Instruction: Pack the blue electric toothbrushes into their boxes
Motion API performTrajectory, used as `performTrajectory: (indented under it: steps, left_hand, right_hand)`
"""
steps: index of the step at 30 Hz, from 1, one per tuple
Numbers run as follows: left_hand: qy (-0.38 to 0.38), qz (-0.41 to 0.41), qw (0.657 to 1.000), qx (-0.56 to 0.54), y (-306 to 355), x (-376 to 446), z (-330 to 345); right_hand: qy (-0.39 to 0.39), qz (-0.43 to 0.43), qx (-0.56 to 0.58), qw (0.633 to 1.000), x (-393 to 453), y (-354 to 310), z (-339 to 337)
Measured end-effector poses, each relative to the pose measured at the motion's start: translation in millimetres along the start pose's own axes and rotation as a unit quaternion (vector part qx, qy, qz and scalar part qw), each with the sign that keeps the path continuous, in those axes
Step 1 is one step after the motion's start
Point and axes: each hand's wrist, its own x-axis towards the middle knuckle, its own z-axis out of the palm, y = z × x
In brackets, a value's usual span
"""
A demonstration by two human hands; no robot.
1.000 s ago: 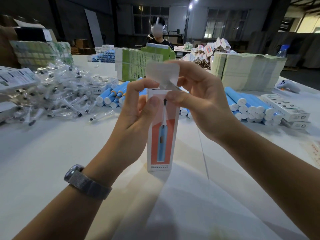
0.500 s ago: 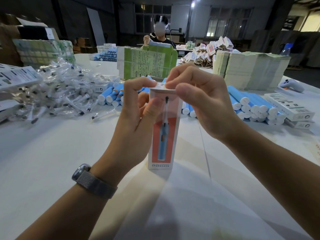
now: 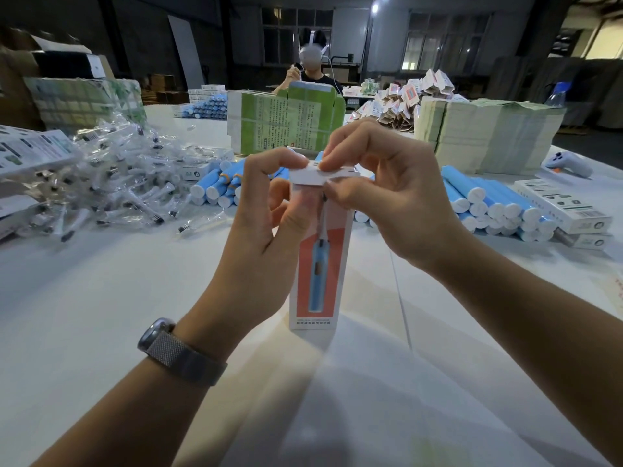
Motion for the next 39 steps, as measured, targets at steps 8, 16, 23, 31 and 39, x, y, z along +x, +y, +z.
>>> performTrajectory:
  steps: [8,16,23,31,39]
  left_hand:
    - [0.006,0.004,1.0,0.001,0.2,-0.5,1.1]
    - [0.009,-0.001,1.0,-0.007,-3.0,-0.2,1.4]
    - [-0.007,0.015,1.0,0.015,0.7,-0.1,2.0]
    - [-0.006,0.013,0.999,0.044,0.7,-0.6,1.3]
    - [-0.021,0.008,0.998,0.066,3.4,1.3,-1.4]
  right_hand:
    - [0.002,0.012,-0.029,1.0,1.1,-0.7,0.6]
    - [0.014,-0.011,-0.085,0.996,4.5,-4.0,-2.6]
    - [0.036,-0.019,-0.075,0.996,7.4,-10.2,-4.2]
    - [0.034,0.012,-0.069,0.997,10.2,-16.6,-6.1]
    - [0.05,0.006,-0.194,0.98,8.5,-26.0,-2.7]
